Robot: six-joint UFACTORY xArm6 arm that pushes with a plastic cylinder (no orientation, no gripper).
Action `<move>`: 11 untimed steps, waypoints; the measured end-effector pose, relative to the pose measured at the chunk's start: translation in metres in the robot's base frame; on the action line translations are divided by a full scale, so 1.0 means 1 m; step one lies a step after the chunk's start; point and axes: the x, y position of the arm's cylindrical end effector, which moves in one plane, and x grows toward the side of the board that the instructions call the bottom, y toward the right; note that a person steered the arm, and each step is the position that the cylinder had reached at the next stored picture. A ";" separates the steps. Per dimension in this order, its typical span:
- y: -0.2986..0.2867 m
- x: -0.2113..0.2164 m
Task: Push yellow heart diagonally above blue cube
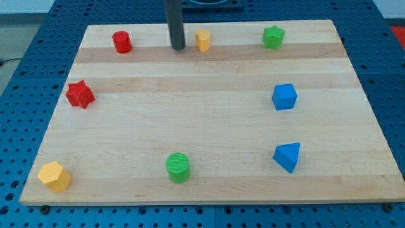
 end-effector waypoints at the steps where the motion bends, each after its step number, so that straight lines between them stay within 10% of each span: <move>1: 0.024 -0.001; 6: 0.098 -0.072; 9: 0.135 -0.015; 10: 0.073 -0.051; 11: 0.056 0.005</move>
